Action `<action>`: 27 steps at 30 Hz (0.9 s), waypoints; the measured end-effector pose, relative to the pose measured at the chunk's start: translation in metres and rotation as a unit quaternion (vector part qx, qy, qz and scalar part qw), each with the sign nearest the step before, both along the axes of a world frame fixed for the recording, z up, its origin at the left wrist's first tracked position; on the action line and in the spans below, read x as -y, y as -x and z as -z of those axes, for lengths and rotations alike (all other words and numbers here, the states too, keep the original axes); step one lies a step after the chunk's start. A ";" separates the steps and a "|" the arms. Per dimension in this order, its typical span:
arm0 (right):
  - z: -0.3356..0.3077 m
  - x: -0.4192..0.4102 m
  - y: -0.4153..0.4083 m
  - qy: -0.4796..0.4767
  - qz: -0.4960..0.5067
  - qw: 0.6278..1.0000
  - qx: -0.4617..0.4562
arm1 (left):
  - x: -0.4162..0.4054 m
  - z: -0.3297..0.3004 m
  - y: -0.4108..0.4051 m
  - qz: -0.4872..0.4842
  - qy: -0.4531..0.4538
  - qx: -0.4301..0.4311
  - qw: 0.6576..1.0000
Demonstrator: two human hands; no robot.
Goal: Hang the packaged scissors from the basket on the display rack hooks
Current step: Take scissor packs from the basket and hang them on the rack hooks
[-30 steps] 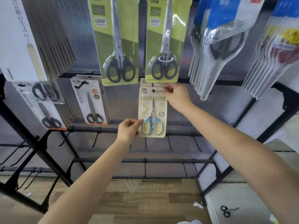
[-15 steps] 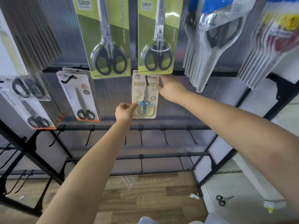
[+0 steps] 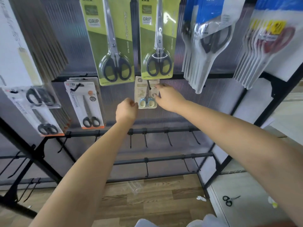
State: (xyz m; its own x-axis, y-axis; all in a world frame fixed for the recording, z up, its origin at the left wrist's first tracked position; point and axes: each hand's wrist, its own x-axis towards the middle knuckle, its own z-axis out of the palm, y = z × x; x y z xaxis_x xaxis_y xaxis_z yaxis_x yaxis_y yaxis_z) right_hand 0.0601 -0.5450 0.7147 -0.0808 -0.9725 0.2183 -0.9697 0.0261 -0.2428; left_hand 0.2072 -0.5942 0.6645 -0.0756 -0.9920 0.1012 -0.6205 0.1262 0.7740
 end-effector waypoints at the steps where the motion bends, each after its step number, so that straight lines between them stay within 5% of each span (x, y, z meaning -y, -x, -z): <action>1: 0.000 -0.005 -0.006 0.007 0.003 1.000 -0.002 | -0.007 -0.005 -0.002 0.019 0.020 0.023 0.999; 9: 0.018 -0.075 -0.029 0.018 0.049 0.998 -0.035 | -0.065 -0.026 -0.004 0.147 0.088 0.124 0.977; 16: 0.061 -0.191 0.010 -0.021 0.206 0.978 0.031 | -0.142 0.001 0.044 0.304 0.074 0.136 0.940; 27: 0.121 -0.453 0.075 -0.053 0.515 0.841 0.156 | -0.344 0.063 0.167 0.573 0.045 0.204 0.792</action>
